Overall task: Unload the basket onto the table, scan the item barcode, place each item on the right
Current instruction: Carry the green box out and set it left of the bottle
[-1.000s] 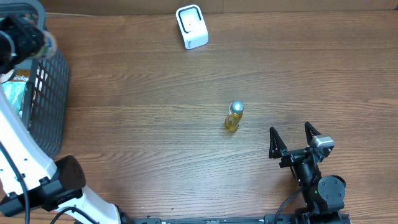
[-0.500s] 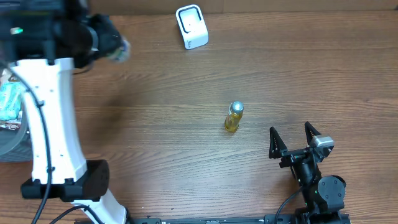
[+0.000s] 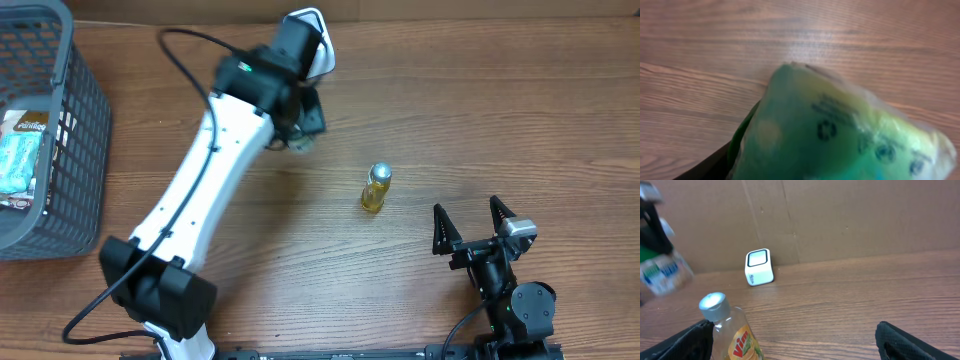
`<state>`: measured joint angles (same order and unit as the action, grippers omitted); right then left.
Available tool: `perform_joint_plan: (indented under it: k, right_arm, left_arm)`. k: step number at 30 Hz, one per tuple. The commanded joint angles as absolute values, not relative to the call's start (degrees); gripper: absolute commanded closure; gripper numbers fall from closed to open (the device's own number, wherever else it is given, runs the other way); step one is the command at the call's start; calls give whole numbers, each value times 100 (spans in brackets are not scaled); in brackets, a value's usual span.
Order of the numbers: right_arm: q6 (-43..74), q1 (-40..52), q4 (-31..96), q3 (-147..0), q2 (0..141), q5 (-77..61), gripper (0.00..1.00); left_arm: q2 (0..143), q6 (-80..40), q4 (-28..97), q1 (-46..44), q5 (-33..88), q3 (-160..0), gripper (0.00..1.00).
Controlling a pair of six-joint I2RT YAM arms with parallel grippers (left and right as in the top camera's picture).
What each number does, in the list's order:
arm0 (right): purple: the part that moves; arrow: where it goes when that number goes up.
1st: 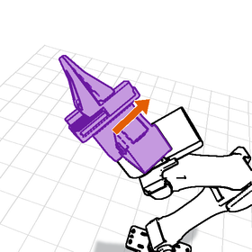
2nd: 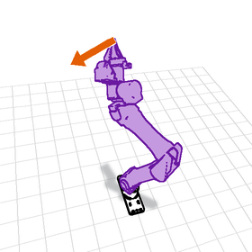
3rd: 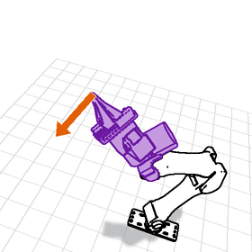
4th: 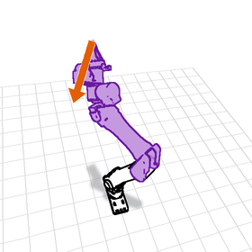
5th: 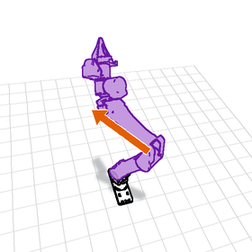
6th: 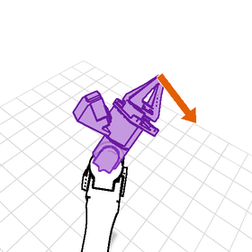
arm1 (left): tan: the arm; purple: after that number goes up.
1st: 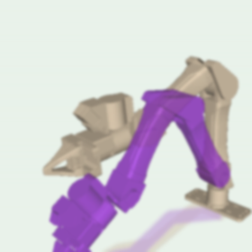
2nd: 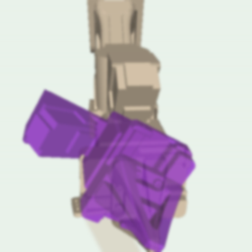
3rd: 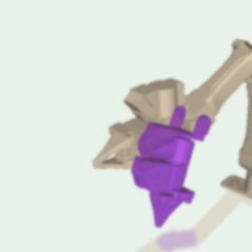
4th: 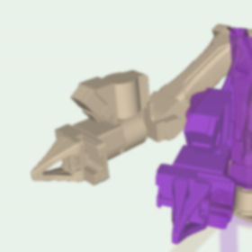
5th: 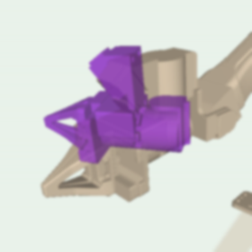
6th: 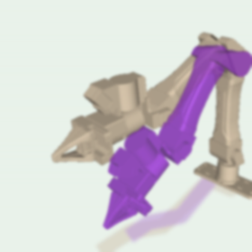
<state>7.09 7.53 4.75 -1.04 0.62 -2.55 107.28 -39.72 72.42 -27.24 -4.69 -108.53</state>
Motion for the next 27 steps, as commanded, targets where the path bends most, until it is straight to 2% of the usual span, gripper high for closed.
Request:
perform_joint_plan:
  k: [1,10,12,14,21,23,27]
  right_arm:
    - [729,727,464,-45,16,-226,0]
    - [729,727,464,-45,16,-226,0]
    - [729,727,464,-45,16,-226,0]
    - [729,727,464,-45,16,-226,0]
    - [729,727,464,-45,16,-226,0]
    - [729,727,464,-45,16,-226,0]
    - [729,727,464,-45,16,-226,0]
  left_arm:
    - [10565,-4351,6904,-2910,-840,-10237,50]
    - [10565,-4851,5367,-3454,-1094,-8479,53]
    - [10565,-4877,5019,-3575,-1096,-8173,56]
    - [10565,-4895,4810,-3656,-1103,-7957,59]
    - [10565,-5000,4622,-3776,-1398,-7660,59]
    - [10565,-4998,4624,-3785,-1435,-7660,55]
    - [10565,-4956,4624,-3785,-1299,-7660,27]
